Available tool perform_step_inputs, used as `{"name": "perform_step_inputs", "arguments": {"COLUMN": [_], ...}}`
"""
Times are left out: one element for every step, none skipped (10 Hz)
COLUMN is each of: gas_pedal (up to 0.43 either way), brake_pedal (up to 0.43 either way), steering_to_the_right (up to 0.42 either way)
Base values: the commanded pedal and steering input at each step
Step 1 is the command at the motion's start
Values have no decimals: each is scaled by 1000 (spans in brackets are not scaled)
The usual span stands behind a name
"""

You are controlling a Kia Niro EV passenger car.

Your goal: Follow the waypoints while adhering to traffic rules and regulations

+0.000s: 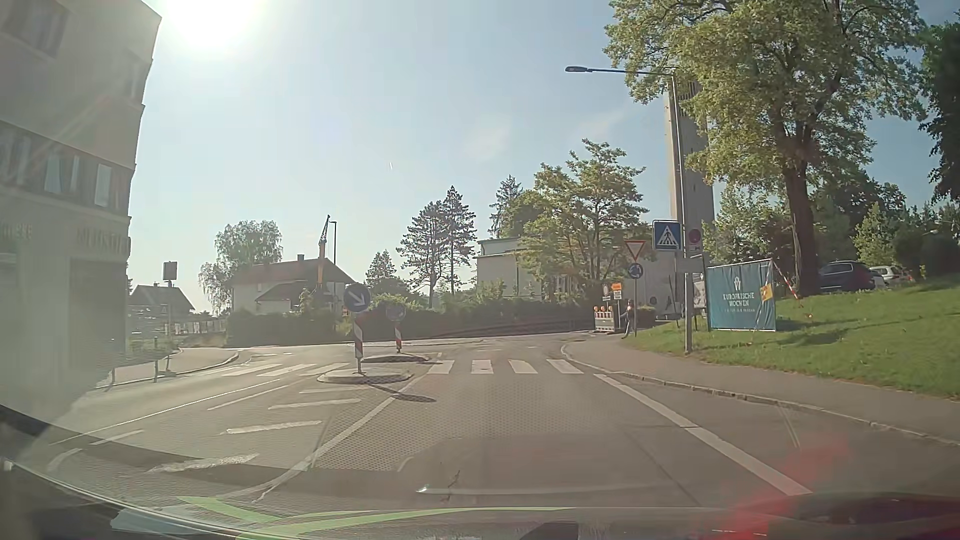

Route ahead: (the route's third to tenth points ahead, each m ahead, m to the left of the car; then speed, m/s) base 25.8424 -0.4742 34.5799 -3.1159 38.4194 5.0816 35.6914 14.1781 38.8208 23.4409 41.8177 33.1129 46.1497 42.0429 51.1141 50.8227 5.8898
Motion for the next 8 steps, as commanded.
{"name": "perform_step_inputs", "arguments": {"gas_pedal": [98,130,130,130,130,130,118,118], "brake_pedal": [0,0,0,0,0,0,0,0], "steering_to_the_right": [1,1,-6,-8,-7,-7,-6,-6]}}
